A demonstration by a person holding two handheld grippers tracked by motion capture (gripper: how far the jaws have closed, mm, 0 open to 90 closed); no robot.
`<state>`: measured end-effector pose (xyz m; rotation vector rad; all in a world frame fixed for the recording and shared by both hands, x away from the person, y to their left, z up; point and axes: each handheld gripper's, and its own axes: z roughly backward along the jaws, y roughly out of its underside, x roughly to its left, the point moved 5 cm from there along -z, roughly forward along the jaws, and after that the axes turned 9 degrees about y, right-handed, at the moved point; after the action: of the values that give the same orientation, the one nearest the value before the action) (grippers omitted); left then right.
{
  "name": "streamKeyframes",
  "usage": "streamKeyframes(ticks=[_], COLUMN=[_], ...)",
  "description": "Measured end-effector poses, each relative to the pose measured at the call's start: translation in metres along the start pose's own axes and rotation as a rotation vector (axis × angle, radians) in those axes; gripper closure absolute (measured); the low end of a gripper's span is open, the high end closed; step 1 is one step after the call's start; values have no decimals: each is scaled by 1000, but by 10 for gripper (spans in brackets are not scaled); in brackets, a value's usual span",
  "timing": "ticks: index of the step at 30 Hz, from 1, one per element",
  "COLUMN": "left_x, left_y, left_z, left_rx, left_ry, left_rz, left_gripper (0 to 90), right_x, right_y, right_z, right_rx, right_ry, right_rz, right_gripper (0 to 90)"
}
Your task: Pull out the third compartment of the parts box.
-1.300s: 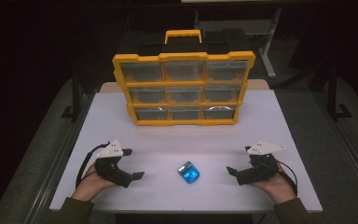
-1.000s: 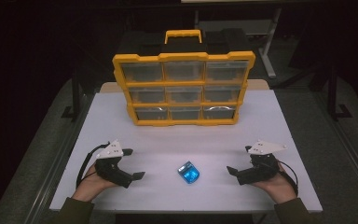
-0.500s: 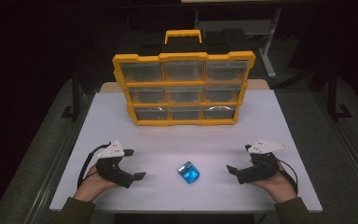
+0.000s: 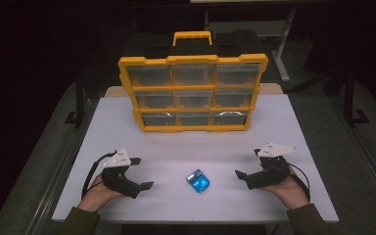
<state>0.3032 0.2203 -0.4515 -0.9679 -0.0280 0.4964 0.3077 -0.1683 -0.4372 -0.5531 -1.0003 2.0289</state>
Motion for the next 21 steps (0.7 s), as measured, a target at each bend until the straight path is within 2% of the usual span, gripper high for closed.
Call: streamKeyframes(ticks=[6,12,21], left_x=[1,1,2], left_y=[1,0,1], left_z=[0,0,0], left_rx=[-3,13,8], left_ry=[0,-4,-10], left_rz=[7,6,13], left_gripper=[12,12,12], right_x=[1,1,1], right_y=[-5,-7,-13], right_z=[-4,-7,-11], right_rx=[-3,-6,-11], right_ry=[-20,-23,-24], right_rz=[-9,-7,-15], right_gripper=[0,0,0])
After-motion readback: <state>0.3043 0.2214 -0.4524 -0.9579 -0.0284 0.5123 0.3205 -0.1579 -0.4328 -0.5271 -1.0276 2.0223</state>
